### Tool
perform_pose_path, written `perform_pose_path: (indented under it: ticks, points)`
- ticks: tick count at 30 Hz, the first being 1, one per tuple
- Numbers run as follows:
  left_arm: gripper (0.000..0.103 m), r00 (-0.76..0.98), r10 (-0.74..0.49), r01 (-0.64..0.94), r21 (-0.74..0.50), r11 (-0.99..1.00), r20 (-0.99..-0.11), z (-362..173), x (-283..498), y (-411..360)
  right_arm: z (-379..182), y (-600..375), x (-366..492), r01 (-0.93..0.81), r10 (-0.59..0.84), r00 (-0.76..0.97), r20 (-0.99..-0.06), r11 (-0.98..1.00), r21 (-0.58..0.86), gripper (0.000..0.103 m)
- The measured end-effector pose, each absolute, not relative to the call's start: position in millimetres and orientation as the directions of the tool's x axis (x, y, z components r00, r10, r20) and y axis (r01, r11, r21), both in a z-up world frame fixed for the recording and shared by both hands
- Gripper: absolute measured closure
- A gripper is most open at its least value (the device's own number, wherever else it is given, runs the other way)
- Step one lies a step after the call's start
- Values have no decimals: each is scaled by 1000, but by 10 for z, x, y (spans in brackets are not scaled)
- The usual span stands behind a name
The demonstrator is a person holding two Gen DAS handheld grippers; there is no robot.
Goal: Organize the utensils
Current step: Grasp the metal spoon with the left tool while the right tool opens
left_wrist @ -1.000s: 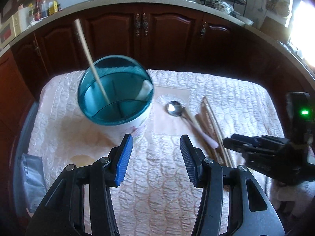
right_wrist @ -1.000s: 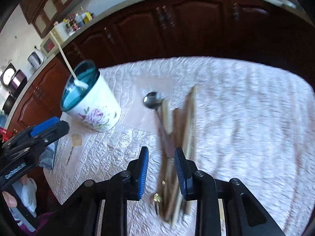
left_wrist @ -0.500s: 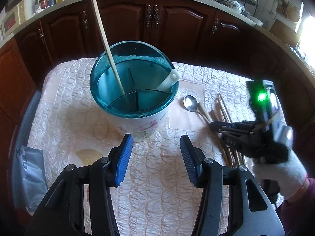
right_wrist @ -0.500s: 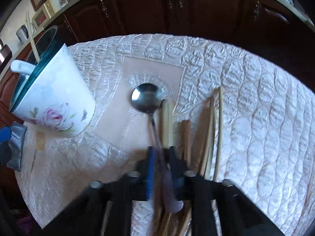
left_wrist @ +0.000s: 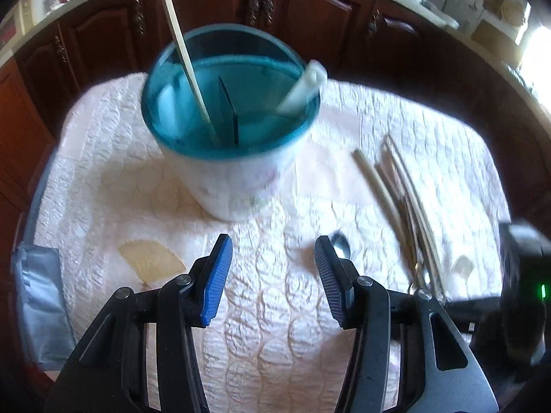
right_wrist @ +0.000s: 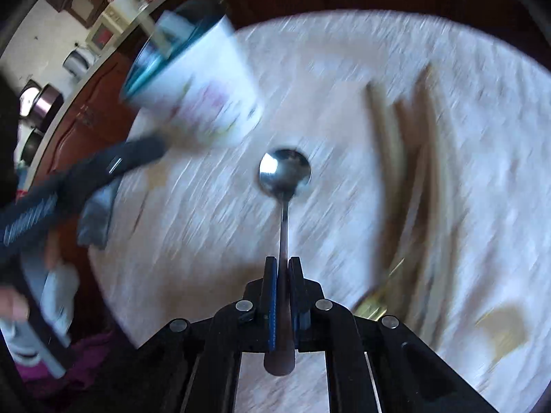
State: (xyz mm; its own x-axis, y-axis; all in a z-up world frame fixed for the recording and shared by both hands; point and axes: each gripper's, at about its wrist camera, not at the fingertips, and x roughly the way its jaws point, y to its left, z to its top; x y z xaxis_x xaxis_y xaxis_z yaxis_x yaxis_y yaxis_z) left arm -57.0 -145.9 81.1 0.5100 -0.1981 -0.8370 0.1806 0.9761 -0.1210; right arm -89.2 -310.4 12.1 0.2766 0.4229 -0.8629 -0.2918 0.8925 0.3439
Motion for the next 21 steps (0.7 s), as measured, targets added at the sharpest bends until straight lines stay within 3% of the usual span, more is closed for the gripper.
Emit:
perform_pose_path:
  ticks: [4, 7, 18, 21]
  points:
    - [54, 477, -212, 203, -128, 971, -853, 681, -573, -1456, -45, -3001, -1126, -292, 523, 176, -834, 837, 463, 95]
    - [54, 455, -248, 240, -151, 959, -855, 619, -573, -1460, 15, -3139, -1151, -278, 492, 215, -844, 859, 430, 90]
    - [55, 334, -316, 373, -183, 910, -888, 299, -454, -1744, 356, -3984, -644, -136, 361, 417, -834, 932, 335, 90]
    - [69, 311, -331, 392, -197, 899, -891, 255, -443, -1796, 394, -4031, -476, -132, 352, 436, -828, 935, 328, 90]
